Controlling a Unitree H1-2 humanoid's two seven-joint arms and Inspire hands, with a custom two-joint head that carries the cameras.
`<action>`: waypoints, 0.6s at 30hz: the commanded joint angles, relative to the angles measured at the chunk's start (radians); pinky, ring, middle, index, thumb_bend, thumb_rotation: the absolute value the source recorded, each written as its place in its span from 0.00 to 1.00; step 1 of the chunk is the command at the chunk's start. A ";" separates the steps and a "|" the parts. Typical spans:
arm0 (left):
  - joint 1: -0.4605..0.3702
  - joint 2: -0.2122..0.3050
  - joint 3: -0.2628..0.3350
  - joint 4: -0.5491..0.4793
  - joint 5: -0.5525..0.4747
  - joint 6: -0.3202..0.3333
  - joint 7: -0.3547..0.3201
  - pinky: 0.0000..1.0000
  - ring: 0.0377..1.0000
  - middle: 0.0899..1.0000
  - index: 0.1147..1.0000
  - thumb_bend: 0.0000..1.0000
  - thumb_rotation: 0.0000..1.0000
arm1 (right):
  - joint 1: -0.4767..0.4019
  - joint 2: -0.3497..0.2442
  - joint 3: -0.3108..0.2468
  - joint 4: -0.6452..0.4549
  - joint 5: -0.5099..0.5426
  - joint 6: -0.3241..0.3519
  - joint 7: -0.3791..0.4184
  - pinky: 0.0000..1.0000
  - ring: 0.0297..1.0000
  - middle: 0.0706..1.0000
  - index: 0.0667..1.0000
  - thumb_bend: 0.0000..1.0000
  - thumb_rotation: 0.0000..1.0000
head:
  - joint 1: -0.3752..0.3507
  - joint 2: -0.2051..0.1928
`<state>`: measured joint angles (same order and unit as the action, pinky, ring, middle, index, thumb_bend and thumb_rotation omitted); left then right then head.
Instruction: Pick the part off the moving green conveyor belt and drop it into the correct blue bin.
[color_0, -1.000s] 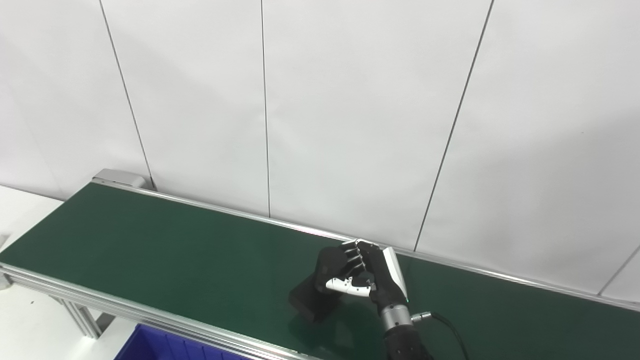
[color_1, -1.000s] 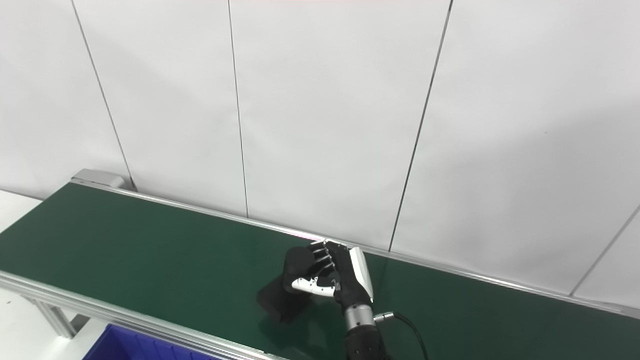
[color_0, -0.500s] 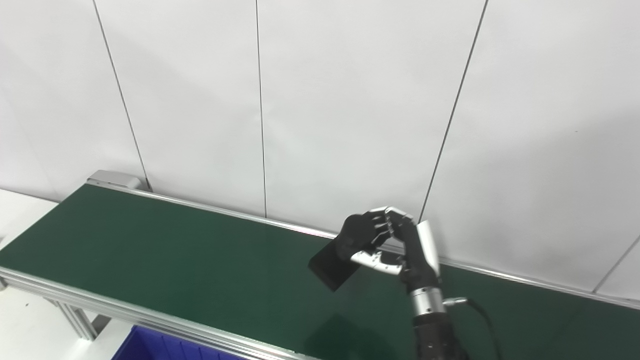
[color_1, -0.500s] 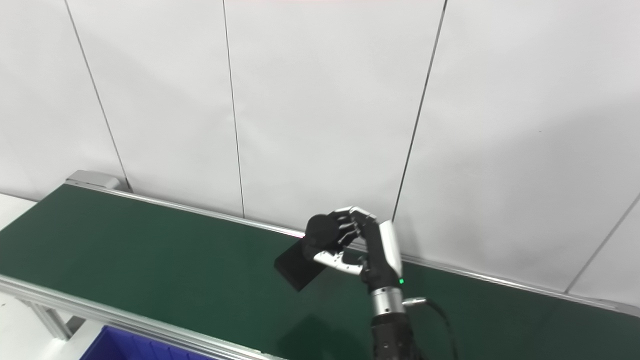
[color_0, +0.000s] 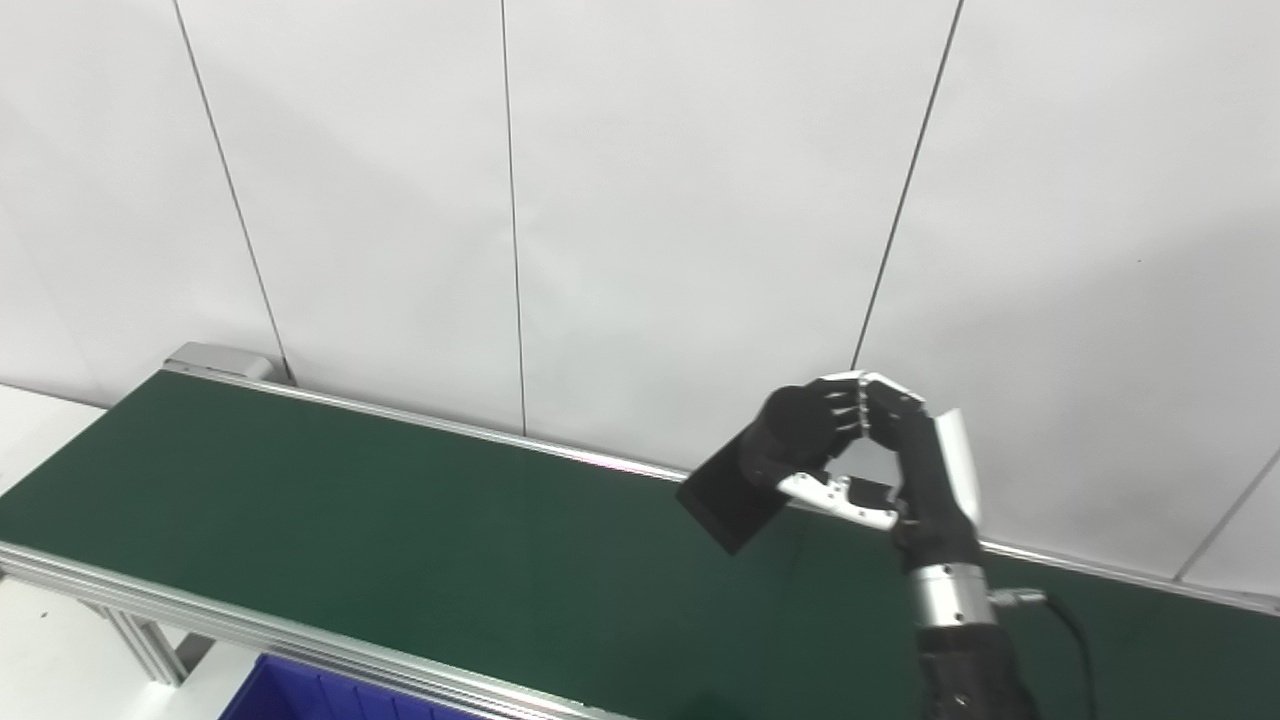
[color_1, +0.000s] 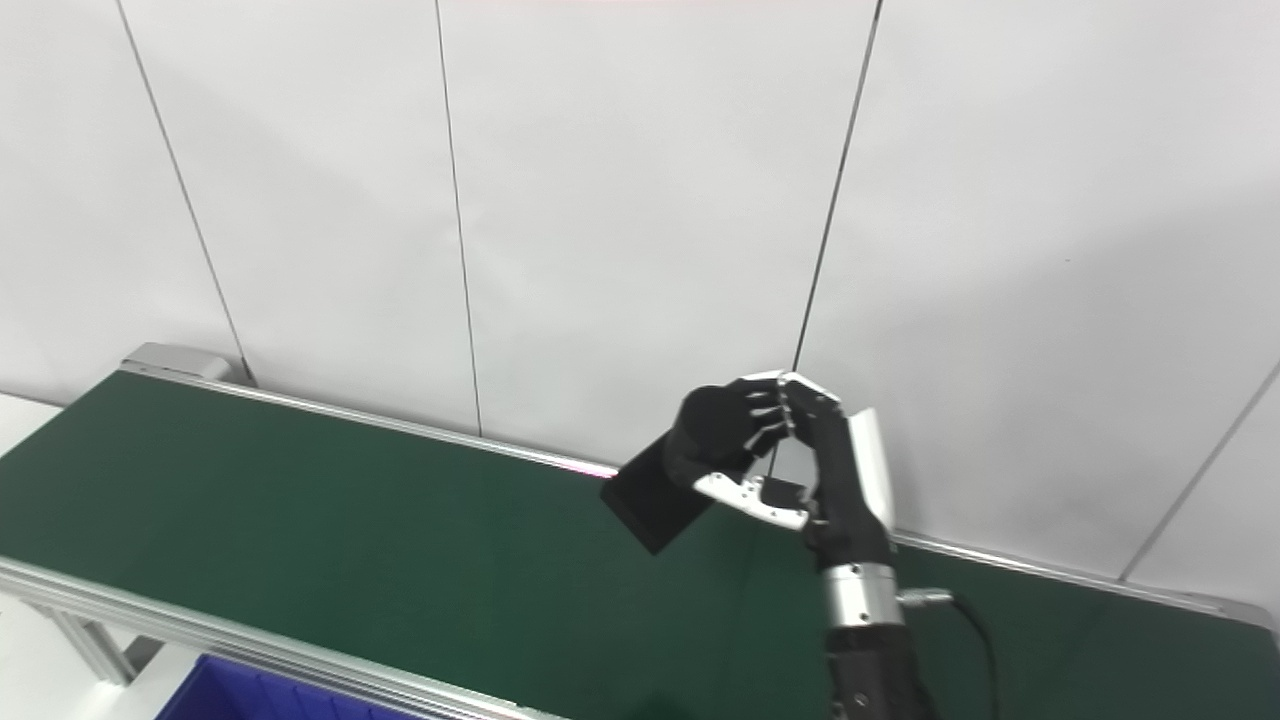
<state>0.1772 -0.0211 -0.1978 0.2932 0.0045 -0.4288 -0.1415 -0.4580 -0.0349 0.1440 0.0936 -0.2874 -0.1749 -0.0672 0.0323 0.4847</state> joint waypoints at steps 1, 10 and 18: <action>-0.025 0.000 0.002 -0.015 -0.013 -0.041 -0.012 0.55 0.59 0.60 0.61 0.74 0.56 | -0.020 -0.010 -0.024 -0.083 0.021 0.033 0.013 0.35 0.42 0.46 0.50 0.50 0.00 | -0.012 0.001; -0.008 0.012 0.012 -0.042 -0.018 -0.040 -0.019 0.58 0.60 0.60 0.60 0.74 0.59 | 0.065 -0.067 -0.080 -0.309 0.046 0.161 0.073 0.36 0.42 0.46 0.49 0.50 0.00 | -0.123 0.021; 0.007 0.026 0.024 -0.076 -0.041 -0.033 -0.037 0.61 0.62 0.62 0.60 0.77 0.63 | 0.137 -0.100 -0.120 -0.440 0.044 0.210 0.090 0.37 0.42 0.46 0.49 0.50 0.00 | -0.214 0.061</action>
<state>0.1864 0.0007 -0.1782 0.2524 -0.0185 -0.4288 -0.1725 -0.2917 -0.1291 0.0331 -0.3016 -0.2472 0.0280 0.0223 -0.1595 0.5307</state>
